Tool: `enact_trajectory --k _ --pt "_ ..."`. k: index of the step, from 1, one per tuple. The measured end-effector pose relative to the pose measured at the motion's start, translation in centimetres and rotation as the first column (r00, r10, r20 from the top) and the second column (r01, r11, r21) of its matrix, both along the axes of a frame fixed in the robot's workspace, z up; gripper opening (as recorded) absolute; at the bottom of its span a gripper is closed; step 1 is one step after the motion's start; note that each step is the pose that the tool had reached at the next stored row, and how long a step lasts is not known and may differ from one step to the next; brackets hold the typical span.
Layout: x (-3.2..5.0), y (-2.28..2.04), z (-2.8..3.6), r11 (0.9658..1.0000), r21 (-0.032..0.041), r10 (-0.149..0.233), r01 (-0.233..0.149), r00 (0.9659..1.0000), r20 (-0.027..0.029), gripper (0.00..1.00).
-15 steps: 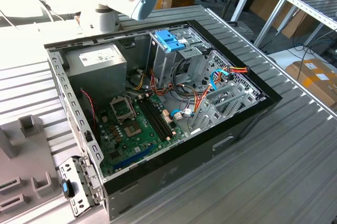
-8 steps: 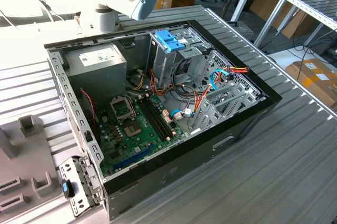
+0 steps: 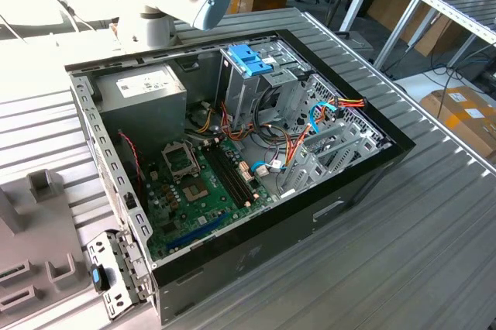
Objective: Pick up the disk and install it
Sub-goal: 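Pick up the disk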
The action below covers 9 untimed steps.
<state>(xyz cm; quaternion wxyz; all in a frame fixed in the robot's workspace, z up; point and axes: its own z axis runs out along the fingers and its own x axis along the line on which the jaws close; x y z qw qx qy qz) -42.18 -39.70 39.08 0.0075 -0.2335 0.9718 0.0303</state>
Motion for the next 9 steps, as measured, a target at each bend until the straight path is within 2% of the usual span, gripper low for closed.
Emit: enact_trajectory --k 9 --pt "0.0 0.0 0.0 0.9999 0.0 0.017 -0.017 0.9999 0.0 0.11"
